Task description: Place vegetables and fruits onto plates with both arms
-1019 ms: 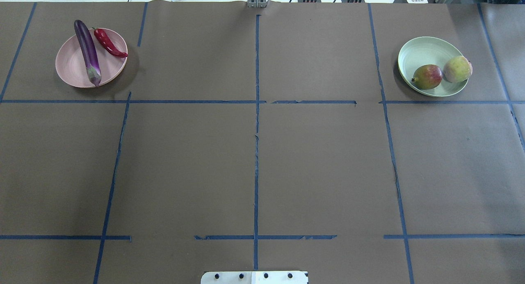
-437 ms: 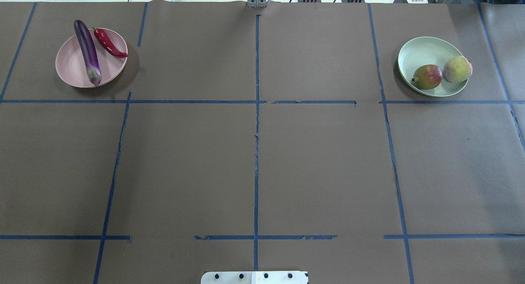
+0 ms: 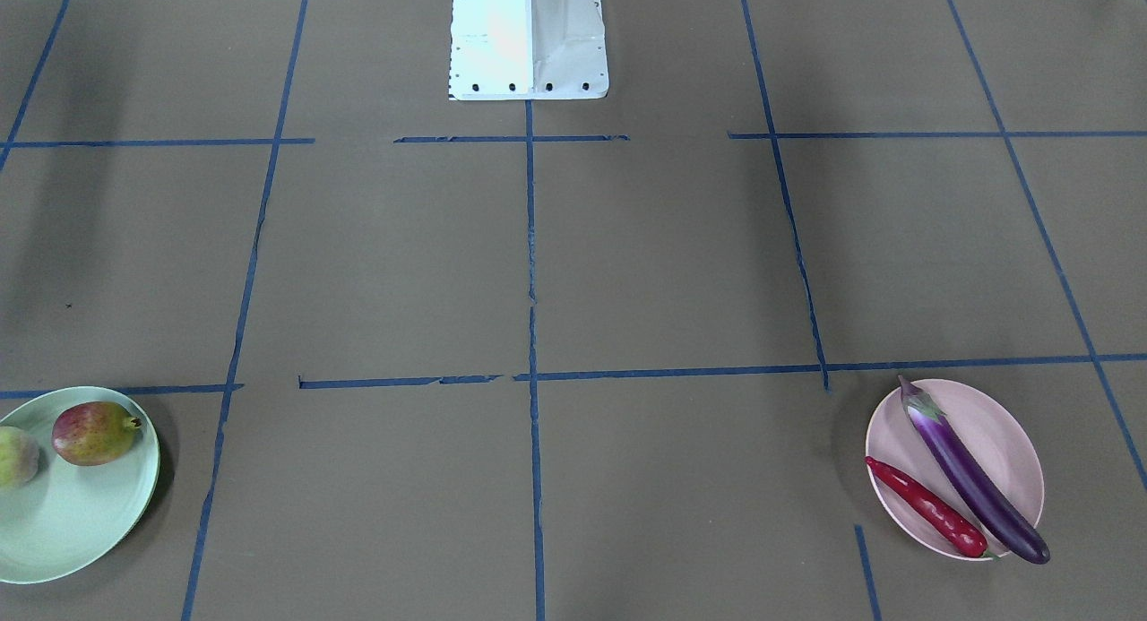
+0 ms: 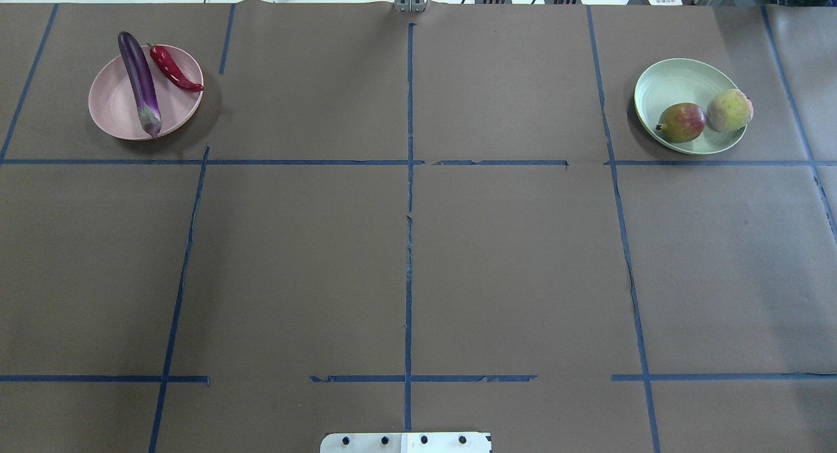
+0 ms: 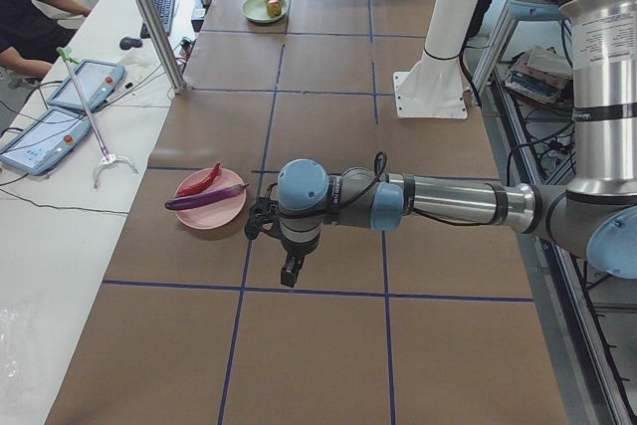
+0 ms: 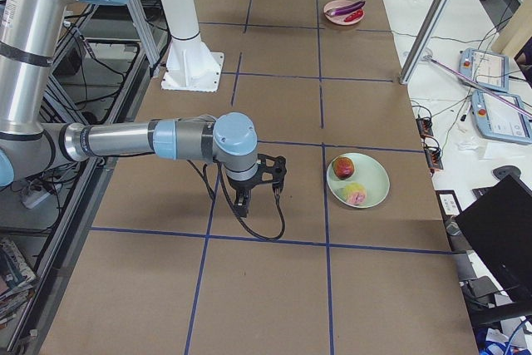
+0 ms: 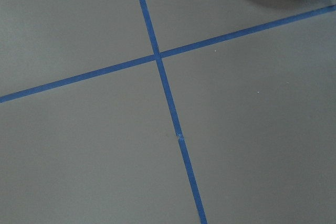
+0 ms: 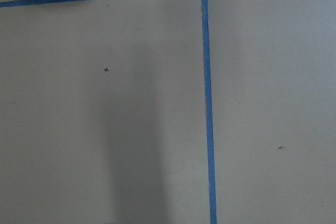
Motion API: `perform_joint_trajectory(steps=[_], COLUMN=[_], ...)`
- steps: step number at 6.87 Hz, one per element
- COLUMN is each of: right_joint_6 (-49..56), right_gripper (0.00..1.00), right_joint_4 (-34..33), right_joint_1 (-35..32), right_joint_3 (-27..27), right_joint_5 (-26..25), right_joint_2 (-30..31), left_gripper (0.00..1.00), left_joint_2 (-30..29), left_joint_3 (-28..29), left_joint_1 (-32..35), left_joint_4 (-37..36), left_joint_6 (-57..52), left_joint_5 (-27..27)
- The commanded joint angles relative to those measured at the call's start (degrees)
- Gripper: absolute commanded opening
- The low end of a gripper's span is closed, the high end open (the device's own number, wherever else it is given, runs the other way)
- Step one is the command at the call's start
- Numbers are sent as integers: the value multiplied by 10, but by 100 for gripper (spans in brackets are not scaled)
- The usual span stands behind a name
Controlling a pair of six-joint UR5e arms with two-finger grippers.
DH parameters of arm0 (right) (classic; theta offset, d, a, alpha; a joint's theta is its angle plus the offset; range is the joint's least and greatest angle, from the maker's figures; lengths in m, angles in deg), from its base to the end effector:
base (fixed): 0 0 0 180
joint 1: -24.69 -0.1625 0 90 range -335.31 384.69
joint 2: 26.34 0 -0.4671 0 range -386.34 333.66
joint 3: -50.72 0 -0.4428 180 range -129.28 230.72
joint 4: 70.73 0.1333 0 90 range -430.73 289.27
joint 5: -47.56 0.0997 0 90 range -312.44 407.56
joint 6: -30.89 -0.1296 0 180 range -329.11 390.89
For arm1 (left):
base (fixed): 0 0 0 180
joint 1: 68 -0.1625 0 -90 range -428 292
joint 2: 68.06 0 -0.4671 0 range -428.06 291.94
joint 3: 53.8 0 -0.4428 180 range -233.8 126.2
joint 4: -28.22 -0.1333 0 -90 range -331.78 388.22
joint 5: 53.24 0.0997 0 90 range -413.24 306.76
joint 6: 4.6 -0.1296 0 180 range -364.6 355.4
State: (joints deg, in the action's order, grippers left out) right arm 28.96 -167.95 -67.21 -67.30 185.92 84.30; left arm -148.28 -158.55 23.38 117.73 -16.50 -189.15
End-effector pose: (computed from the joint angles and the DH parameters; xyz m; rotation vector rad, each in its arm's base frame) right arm 0.0488 -0.3730 0.6286 0.0024 -0.8442 0.0617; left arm -0.0515 -0.4671 0.6666 0.1664 0.7884 0.2049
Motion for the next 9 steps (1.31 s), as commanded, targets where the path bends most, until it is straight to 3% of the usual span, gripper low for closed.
perform_joint_trajectory(steps=[1,9], right_joint_6=[1,1], right_gripper=[100,100], right_joint_4=[2,4], right_joint_1=[1,1], right_joint_3=[1,0], right_joint_5=[0,2], right_joint_2=[-4,-4], left_gripper=[100,100], left_joint_2=[3,3], left_joint_3=[2,-18], left_joint_1=[0,-2], left_joint_4=[-15,-15], left_joint_6=[-1,-3], left_joint_5=[0,0])
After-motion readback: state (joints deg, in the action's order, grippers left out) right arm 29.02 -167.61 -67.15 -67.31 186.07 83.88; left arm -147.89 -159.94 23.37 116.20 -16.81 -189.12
